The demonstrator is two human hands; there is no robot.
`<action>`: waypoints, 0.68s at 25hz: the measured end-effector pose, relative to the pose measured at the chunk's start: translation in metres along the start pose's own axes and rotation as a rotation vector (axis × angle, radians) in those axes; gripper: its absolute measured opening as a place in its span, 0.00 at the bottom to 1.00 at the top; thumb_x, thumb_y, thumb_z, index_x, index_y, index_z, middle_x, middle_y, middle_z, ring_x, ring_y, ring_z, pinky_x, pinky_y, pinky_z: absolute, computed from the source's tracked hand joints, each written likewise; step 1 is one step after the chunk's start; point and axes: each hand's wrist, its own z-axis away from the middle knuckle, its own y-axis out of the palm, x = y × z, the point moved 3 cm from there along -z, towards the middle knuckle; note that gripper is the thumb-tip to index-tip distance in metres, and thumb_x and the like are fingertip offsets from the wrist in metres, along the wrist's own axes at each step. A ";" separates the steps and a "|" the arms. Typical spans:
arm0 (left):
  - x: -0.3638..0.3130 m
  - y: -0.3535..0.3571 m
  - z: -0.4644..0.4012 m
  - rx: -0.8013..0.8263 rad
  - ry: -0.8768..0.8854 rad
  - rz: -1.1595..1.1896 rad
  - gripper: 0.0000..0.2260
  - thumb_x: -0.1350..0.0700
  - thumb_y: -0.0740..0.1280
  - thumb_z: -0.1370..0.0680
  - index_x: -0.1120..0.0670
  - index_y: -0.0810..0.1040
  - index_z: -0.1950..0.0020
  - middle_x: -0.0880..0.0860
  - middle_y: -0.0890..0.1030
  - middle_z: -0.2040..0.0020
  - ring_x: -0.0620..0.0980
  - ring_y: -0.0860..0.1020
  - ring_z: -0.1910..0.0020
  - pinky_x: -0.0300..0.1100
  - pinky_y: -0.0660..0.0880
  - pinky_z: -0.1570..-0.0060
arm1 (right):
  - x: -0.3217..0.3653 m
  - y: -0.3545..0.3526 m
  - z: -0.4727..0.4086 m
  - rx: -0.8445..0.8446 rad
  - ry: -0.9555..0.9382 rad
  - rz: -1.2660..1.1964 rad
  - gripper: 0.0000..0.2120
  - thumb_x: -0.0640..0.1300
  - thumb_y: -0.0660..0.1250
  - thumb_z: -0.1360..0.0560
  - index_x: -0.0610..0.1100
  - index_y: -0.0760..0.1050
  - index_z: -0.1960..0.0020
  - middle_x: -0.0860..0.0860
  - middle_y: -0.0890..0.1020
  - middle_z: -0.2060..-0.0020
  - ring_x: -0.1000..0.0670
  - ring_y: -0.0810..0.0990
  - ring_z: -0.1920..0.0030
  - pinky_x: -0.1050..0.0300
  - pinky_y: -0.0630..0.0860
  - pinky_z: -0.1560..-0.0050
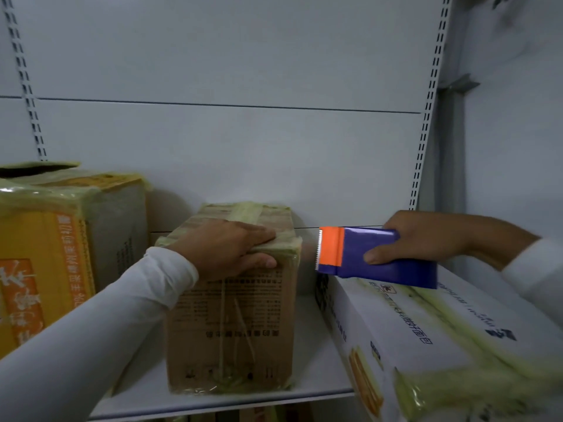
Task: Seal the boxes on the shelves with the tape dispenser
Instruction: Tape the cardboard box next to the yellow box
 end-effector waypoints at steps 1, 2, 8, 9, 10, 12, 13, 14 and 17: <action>0.000 0.001 0.000 -0.006 0.000 -0.015 0.30 0.30 0.50 0.26 0.41 0.62 0.27 0.42 0.66 0.27 0.48 0.69 0.31 0.43 0.65 0.35 | 0.005 0.004 -0.010 -0.042 -0.011 0.066 0.21 0.63 0.69 0.28 0.44 0.78 0.60 0.48 0.84 0.66 0.53 0.81 0.68 0.62 0.73 0.67; 0.000 0.001 0.001 -0.004 0.000 -0.021 0.31 0.30 0.48 0.27 0.41 0.62 0.27 0.41 0.66 0.27 0.47 0.68 0.31 0.42 0.65 0.35 | 0.008 0.007 -0.019 -0.090 -0.017 0.182 0.21 0.64 0.69 0.28 0.46 0.76 0.62 0.50 0.82 0.68 0.53 0.79 0.70 0.62 0.72 0.69; 0.000 -0.001 0.001 0.044 -0.028 -0.003 0.31 0.28 0.48 0.27 0.41 0.63 0.28 0.44 0.70 0.30 0.49 0.71 0.34 0.44 0.67 0.37 | -0.030 0.004 -0.020 -0.402 0.196 0.522 0.26 0.69 0.62 0.28 0.46 0.68 0.65 0.53 0.75 0.71 0.54 0.73 0.73 0.59 0.67 0.70; -0.004 -0.001 -0.001 0.061 -0.054 -0.033 0.31 0.27 0.48 0.27 0.41 0.64 0.29 0.45 0.73 0.32 0.51 0.73 0.36 0.46 0.68 0.39 | -0.032 0.004 -0.017 -0.438 0.171 0.464 0.26 0.70 0.63 0.28 0.46 0.69 0.66 0.53 0.76 0.72 0.54 0.74 0.73 0.60 0.67 0.72; -0.008 -0.002 -0.005 0.061 -0.070 -0.078 0.33 0.26 0.48 0.28 0.42 0.65 0.30 0.47 0.75 0.34 0.52 0.75 0.38 0.47 0.68 0.40 | -0.032 0.004 -0.013 -0.468 0.151 0.421 0.26 0.70 0.63 0.29 0.46 0.71 0.65 0.53 0.77 0.73 0.54 0.76 0.74 0.61 0.67 0.73; -0.023 -0.008 -0.010 -0.066 -0.001 -0.157 0.35 0.26 0.48 0.29 0.46 0.66 0.31 0.49 0.75 0.34 0.52 0.74 0.38 0.47 0.66 0.36 | -0.031 0.007 -0.009 -0.487 0.108 0.361 0.25 0.70 0.64 0.29 0.47 0.73 0.64 0.53 0.79 0.72 0.55 0.77 0.74 0.62 0.68 0.75; -0.033 -0.012 -0.012 -0.157 0.076 -0.154 0.33 0.28 0.50 0.27 0.48 0.66 0.30 0.50 0.74 0.33 0.52 0.73 0.35 0.47 0.65 0.34 | -0.032 0.009 -0.008 -0.480 0.083 0.299 0.24 0.68 0.65 0.29 0.47 0.74 0.64 0.52 0.80 0.72 0.56 0.78 0.75 0.63 0.68 0.75; -0.042 -0.014 -0.015 -0.209 0.164 -0.135 0.30 0.32 0.53 0.25 0.48 0.68 0.30 0.50 0.72 0.31 0.52 0.71 0.33 0.47 0.66 0.33 | -0.033 0.008 -0.006 -0.474 0.063 0.206 0.23 0.66 0.67 0.28 0.46 0.75 0.64 0.52 0.80 0.73 0.58 0.77 0.76 0.65 0.68 0.76; -0.059 -0.001 -0.030 -0.044 0.240 -0.100 0.19 0.40 0.57 0.21 0.49 0.76 0.38 0.48 0.71 0.31 0.51 0.72 0.35 0.44 0.71 0.41 | -0.038 0.005 -0.002 -0.489 0.053 0.000 0.22 0.62 0.70 0.28 0.46 0.73 0.69 0.53 0.77 0.79 0.60 0.73 0.81 0.70 0.62 0.80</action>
